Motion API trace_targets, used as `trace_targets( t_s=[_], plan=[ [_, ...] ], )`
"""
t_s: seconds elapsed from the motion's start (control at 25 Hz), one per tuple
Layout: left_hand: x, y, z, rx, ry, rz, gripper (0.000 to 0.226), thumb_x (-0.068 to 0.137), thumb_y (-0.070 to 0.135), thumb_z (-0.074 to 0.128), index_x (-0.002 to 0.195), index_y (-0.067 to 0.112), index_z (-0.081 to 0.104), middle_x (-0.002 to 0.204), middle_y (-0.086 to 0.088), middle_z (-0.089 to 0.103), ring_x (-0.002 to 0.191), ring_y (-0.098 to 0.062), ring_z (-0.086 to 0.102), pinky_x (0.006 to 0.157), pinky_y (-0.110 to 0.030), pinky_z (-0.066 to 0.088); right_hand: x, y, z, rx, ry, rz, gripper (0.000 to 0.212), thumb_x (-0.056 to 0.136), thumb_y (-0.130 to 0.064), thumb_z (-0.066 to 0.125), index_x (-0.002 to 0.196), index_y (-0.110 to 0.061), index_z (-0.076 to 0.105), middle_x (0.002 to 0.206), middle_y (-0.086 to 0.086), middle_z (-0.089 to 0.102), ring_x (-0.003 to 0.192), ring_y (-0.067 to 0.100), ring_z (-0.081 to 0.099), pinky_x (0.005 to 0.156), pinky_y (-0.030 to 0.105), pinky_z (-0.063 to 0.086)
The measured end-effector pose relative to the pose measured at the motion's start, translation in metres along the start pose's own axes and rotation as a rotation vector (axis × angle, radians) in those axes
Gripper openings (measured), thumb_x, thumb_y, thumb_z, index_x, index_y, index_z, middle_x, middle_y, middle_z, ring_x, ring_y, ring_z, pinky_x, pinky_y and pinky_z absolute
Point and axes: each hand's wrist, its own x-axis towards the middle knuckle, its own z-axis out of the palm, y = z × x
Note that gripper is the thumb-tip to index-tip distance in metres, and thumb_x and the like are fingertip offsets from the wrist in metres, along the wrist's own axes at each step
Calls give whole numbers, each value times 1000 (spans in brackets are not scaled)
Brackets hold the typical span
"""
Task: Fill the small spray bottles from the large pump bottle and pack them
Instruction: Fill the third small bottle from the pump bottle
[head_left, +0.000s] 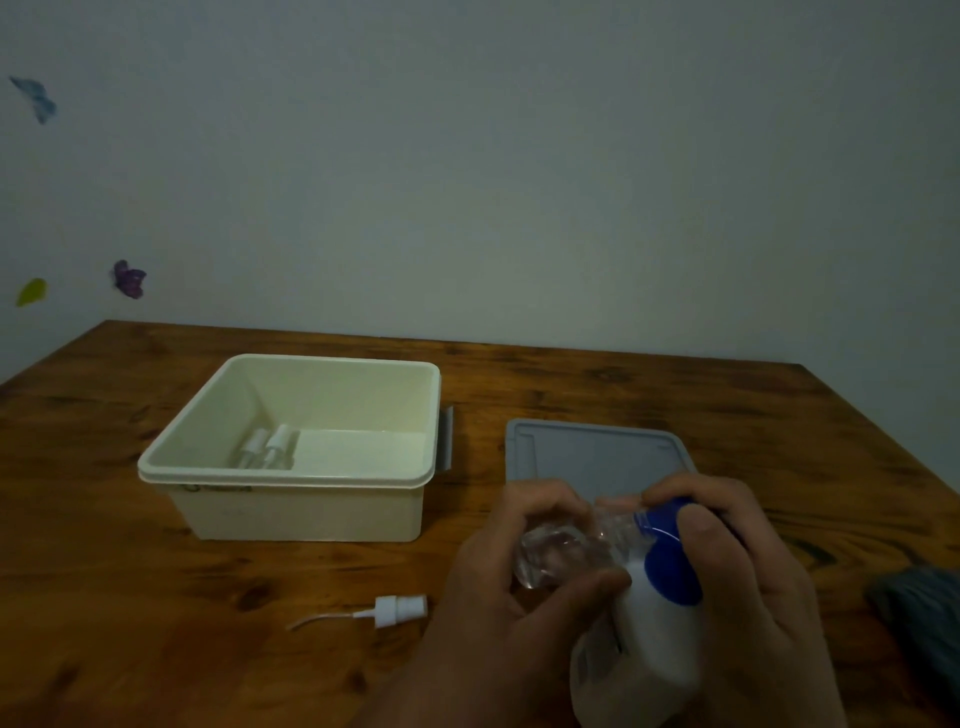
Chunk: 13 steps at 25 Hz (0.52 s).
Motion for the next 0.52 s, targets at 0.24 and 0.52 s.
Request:
trace_targets(
  t_s=[0.24,0.52],
  plan=[
    [0,2,-1,-2,-3,-17,53,71,17,77,93,58,53,105,32,58,96,5,60,73,-10,49,0,-1,0,-36,22,32,26,69,-53,42,81,-40,61,88,-14,66,67,6,61,53,8,44],
    [-1,4,0,-17,14,-2,47,66,30,78,94,58,52,107,32,58,97,6,60,73,-9,50,-2,-2,-1,-26,35,11,29,70,-55,41,87,-42,61,86,-13,64,60,6,59,49,9,42]
  ],
)
